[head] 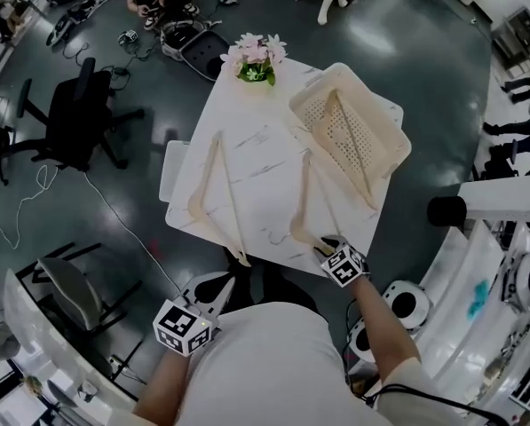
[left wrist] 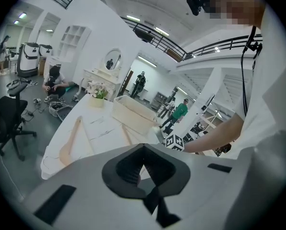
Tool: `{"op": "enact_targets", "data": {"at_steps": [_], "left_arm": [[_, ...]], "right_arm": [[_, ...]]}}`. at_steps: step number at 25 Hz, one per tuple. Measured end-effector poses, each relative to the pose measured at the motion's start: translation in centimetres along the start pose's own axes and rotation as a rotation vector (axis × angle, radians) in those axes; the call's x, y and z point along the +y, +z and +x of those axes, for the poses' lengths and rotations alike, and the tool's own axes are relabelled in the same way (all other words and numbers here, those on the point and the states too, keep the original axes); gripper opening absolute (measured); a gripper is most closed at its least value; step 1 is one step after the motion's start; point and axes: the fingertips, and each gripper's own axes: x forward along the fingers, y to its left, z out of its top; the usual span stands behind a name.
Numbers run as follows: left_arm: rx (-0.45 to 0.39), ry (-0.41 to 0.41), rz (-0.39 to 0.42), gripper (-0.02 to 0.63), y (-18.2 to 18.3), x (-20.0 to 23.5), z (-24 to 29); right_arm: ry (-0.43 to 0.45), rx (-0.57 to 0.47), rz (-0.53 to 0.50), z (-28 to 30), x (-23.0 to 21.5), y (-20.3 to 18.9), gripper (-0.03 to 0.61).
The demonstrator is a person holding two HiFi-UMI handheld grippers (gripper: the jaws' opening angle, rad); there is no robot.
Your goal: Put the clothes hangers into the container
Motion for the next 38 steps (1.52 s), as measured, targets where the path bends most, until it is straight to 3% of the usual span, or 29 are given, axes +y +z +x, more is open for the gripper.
{"op": "enact_targets", "data": {"at_steps": [6, 11, 15, 27, 38], "left_arm": [[0.009, 0.023, -0.015, 0.008, -0.2, 0.8, -0.3], [0.016, 0.037, -0.024, 0.008, -0.5, 1.9, -0.6], [0.015, 0.031, -0.021, 0.008, -0.4, 2.4, -0.8], [-0.018, -0.014, 0.004, 0.008, 0.7, 4.3, -1.4], [-0.012, -0.059, 0.059, 0.008, 1.3, 7.2, -2.2]], "right_arm": [[-0.019, 0.070, -0.048, 2.3, 0.0, -1.6, 0.149], [-0.061, 0.068, -0.073, 2.7, -0.3, -1.4, 0.101], [-0.037, 0.051, -0.082, 2.4, 0.8, -0.5, 0.095], [0.161, -0.140, 0.035, -3.7, 6.9, 8.0, 0.094], [0.180, -0.284, 0.008, -10.4, 10.3, 15.3, 0.094]]}}
